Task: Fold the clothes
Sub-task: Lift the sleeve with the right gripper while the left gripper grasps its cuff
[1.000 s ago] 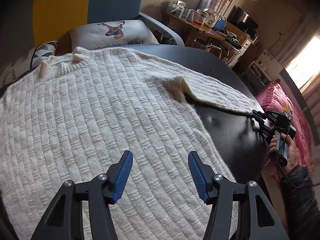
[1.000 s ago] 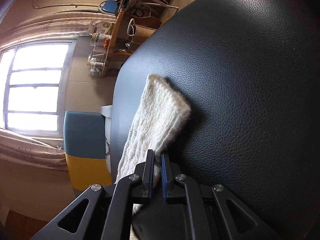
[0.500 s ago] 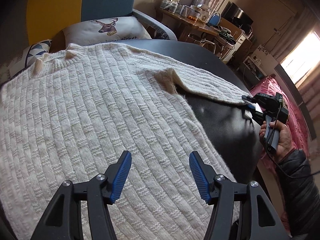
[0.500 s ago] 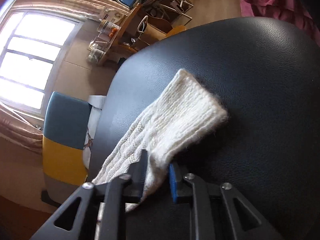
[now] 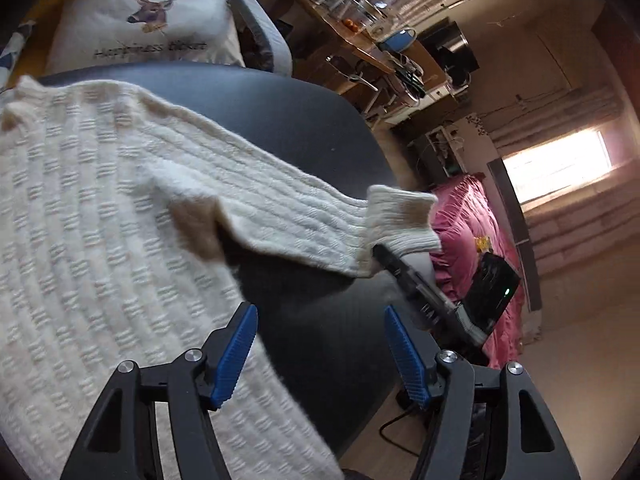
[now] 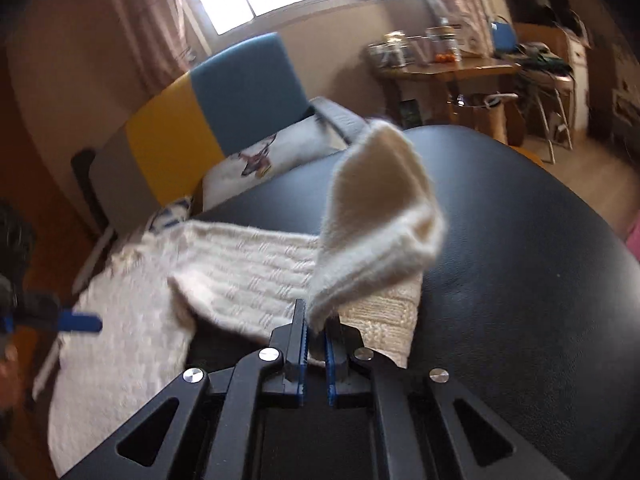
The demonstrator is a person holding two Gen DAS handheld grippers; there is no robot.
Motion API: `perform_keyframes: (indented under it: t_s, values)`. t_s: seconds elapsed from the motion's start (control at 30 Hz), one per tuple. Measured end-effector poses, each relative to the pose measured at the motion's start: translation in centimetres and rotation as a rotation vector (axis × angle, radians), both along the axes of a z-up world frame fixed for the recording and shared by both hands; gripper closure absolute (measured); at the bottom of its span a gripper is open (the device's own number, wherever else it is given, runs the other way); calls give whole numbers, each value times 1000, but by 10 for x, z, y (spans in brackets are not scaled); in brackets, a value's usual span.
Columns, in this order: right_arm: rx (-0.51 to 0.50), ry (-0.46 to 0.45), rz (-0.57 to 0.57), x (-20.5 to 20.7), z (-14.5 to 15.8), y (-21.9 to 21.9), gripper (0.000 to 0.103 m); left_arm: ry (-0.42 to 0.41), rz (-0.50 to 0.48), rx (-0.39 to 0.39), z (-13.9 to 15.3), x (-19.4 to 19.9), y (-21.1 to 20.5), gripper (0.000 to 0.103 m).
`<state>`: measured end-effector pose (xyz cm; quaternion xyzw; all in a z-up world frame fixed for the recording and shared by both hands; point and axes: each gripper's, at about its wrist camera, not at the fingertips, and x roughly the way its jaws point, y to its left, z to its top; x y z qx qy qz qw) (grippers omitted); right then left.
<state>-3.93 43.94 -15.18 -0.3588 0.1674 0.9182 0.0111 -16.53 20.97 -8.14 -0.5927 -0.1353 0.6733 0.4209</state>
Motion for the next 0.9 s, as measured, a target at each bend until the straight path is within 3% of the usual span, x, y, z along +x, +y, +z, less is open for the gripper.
perform_keyframes:
  t_s: [0.1,0.23,0.4,0.57,0.77,0.9]
  values:
    - [136,-55,111,0,-12,-33,97,-130,-20,44,-12,-18,33,34]
    - [237,-115,171,0,-32,-53,97,-199,-10,-2,-34,-33,53,34]
    - [250,-122,132,4,-38,-53,97,-246,37,-43,-53,-28,43,34]
    - [223,-85,113,12,-26,-54,97,-342,36,-8,-70,-16,35,34]
    - [304,-100,177,15,-27,-79,97,-410,71,4,-83,-14,43,32]
    - [387,-106,197,20,-30,-89,97,-407,120,13,-79,-18,33,28]
